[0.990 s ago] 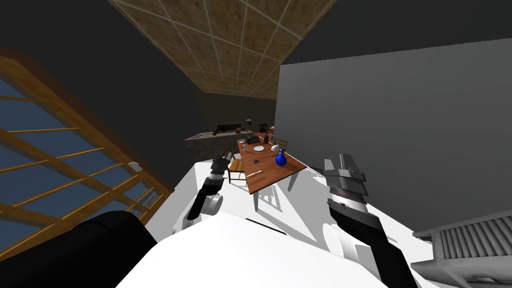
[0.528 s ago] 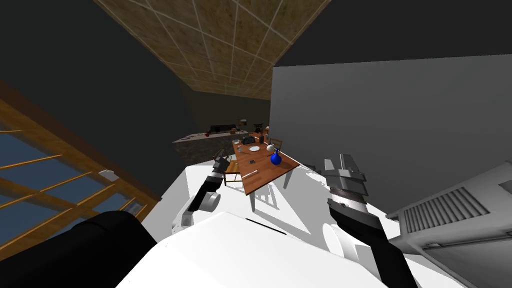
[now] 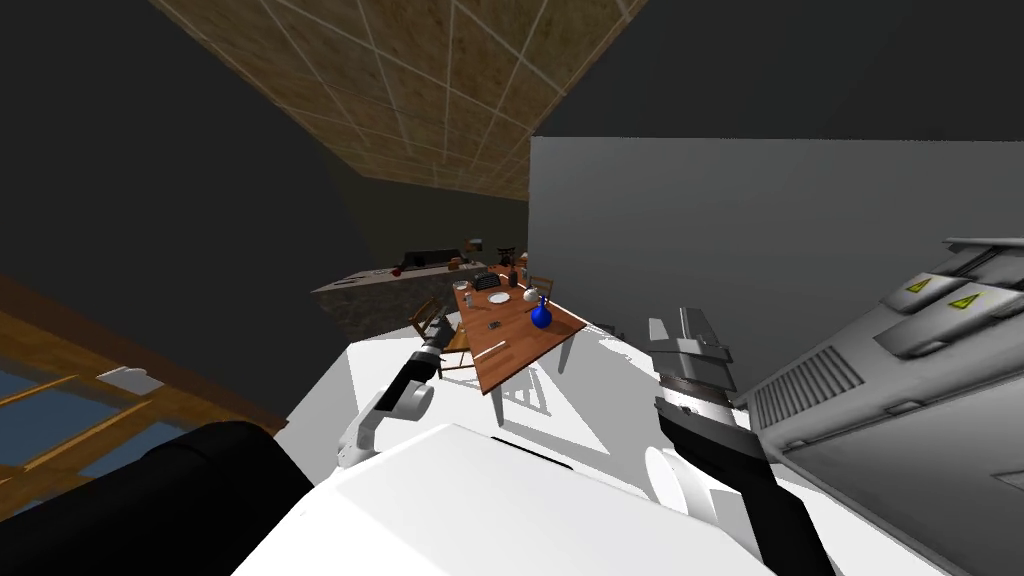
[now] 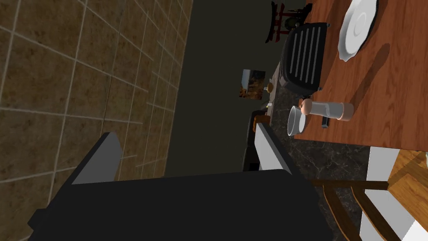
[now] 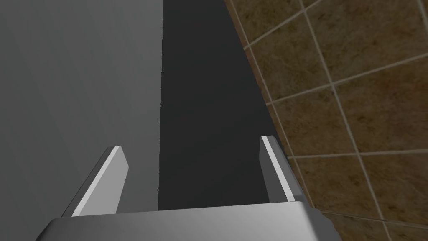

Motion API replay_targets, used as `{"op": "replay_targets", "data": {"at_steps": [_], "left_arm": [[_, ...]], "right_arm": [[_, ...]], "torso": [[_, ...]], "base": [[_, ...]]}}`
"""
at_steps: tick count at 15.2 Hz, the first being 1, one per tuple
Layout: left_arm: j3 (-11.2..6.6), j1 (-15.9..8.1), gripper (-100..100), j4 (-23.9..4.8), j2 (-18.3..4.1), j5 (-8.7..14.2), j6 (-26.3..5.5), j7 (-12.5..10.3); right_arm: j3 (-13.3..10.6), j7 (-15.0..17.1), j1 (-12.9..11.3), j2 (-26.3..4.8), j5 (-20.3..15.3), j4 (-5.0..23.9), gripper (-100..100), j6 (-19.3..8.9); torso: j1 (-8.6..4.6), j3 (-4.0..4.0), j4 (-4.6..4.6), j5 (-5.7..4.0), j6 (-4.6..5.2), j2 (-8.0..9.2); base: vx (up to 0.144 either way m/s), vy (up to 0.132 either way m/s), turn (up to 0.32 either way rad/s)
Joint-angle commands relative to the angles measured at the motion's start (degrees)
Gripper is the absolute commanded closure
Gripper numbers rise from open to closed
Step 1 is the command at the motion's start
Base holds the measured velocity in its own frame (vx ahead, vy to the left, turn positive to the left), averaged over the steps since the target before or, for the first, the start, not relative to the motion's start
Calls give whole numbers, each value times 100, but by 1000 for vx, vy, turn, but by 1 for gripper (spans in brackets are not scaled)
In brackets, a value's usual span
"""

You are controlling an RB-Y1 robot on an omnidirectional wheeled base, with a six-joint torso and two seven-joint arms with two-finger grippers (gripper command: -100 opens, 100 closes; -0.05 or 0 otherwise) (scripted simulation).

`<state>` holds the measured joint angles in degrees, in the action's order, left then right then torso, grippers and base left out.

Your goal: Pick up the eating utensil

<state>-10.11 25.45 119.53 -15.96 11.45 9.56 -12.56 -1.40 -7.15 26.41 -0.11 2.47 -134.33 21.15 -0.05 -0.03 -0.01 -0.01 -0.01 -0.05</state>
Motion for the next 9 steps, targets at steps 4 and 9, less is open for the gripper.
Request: {"op": "replay_targets", "data": {"at_steps": [4,9], "left_arm": [[-264,-82,-100,-377,-174,233,-616,-227],[-511,-179,-100,-768,-302,453,-1271,-436]], "right_arm": [[0,0,0,0,0,0,0,0],[0,0,0,0,0,0,0,0]], "torso": [[1,0,0,0,0,0],[0,-2,-1,0,0,-4]], "base": [[15,-13,-142],[24,-15,-180]]}}
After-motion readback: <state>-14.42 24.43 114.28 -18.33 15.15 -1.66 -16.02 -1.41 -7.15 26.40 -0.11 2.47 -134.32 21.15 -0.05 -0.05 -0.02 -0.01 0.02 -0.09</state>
